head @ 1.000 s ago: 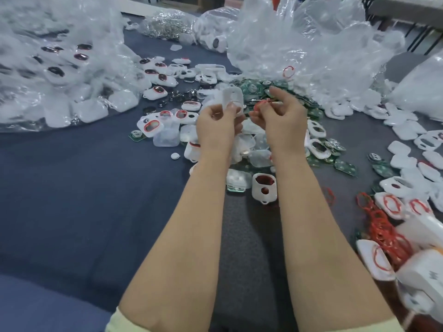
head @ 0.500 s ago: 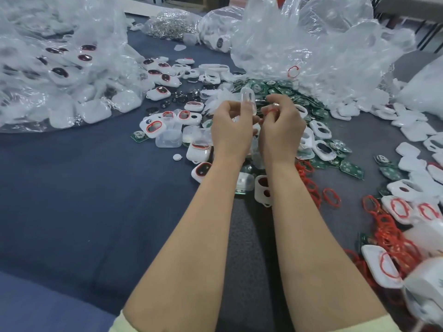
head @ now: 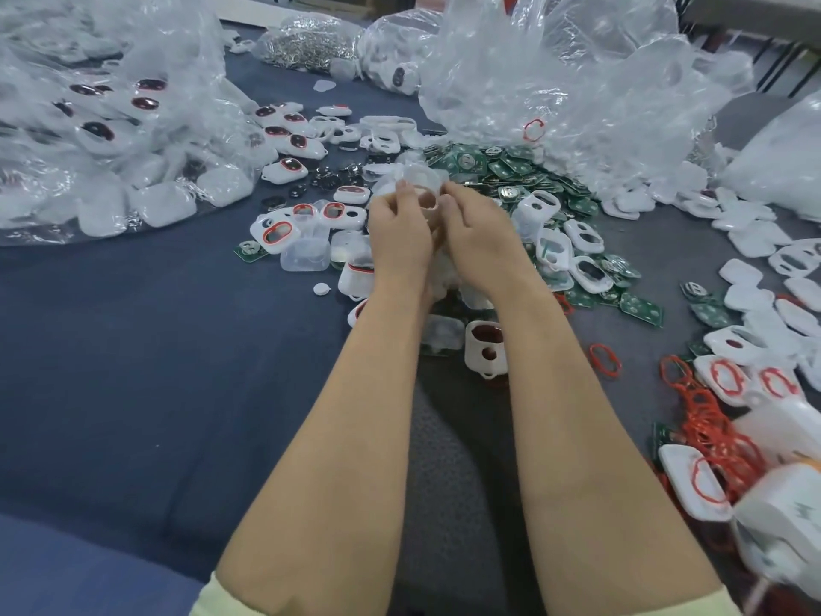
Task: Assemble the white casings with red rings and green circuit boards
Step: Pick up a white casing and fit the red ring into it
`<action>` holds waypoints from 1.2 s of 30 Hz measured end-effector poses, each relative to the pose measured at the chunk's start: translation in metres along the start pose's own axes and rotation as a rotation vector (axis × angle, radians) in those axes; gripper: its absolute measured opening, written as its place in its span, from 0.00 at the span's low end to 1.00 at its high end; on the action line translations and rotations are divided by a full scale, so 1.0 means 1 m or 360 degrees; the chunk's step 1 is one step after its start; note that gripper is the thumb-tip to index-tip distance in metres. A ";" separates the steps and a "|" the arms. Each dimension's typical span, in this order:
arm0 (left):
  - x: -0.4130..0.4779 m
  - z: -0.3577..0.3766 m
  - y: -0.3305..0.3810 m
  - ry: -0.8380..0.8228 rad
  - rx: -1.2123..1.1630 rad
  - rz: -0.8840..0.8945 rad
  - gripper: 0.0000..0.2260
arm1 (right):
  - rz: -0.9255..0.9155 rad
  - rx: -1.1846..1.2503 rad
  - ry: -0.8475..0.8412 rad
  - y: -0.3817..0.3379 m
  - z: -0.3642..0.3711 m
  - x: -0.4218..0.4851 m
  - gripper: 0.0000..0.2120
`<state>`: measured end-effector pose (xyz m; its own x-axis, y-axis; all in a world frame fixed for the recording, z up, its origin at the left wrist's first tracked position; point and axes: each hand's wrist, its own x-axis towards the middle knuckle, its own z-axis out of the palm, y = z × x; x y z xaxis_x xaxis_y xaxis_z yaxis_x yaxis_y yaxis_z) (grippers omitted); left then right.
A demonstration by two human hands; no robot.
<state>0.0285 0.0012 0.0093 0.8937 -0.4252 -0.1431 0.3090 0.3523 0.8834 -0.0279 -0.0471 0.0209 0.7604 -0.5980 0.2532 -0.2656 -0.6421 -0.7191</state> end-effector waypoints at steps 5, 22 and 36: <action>-0.004 0.001 -0.003 -0.0165 -0.0205 -0.0099 0.12 | 0.0116 -0.0037 0.0272 0.005 -0.013 -0.004 0.10; -0.007 0.004 -0.005 -0.0216 -0.0180 -0.0072 0.09 | 0.0497 0.1108 0.0586 -0.001 -0.022 -0.003 0.07; -0.017 0.011 -0.008 -0.0244 -0.0215 -0.0017 0.04 | 0.0344 0.0477 0.0988 -0.009 0.005 -0.004 0.03</action>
<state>0.0077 -0.0037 0.0093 0.8334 -0.5478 -0.0737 0.3686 0.4514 0.8127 -0.0256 -0.0362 0.0225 0.2088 -0.9162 0.3420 -0.1304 -0.3727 -0.9187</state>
